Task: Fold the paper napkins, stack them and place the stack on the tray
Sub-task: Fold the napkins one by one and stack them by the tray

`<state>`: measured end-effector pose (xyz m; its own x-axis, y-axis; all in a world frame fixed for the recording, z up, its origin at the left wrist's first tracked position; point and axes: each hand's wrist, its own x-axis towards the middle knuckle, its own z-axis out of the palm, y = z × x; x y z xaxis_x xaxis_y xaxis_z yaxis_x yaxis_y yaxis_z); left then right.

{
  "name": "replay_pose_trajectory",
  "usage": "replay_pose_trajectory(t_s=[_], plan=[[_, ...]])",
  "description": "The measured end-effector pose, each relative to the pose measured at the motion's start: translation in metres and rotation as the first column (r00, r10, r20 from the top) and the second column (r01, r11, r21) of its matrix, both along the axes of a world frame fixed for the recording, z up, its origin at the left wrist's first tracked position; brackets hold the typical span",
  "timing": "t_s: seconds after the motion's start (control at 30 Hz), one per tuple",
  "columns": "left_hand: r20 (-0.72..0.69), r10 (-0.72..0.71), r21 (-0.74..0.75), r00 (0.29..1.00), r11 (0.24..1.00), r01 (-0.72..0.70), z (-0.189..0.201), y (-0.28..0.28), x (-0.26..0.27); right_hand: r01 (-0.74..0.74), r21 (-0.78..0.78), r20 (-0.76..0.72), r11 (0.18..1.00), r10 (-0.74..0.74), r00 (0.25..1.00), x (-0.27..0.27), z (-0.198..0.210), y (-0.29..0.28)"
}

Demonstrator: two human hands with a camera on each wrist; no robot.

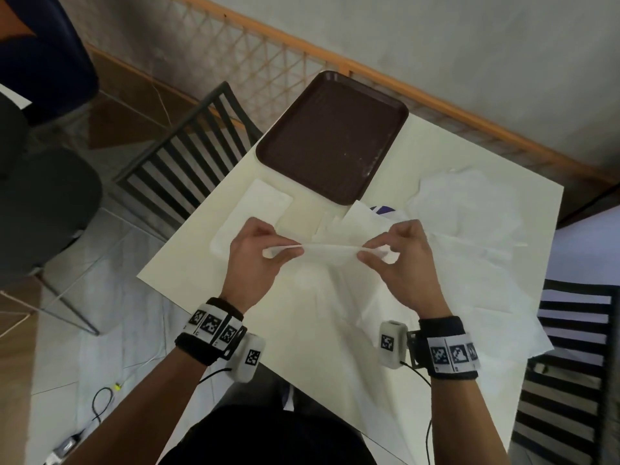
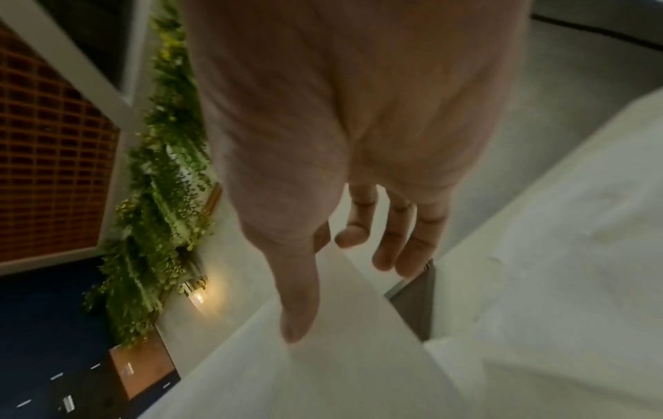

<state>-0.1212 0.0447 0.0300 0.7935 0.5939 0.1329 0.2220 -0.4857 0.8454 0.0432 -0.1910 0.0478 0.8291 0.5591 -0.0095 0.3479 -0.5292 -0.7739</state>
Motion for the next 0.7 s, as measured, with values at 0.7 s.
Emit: replay_pose_trajectory(t_s=[0.7], plan=[[-0.422, 0.350, -0.032, 0.836, 0.916, -0.399, -0.070, 0.116, -0.021, -0.118, -0.183, -0.157, 0.976, 0.090, 0.984, 0.049, -0.075, 0.243]])
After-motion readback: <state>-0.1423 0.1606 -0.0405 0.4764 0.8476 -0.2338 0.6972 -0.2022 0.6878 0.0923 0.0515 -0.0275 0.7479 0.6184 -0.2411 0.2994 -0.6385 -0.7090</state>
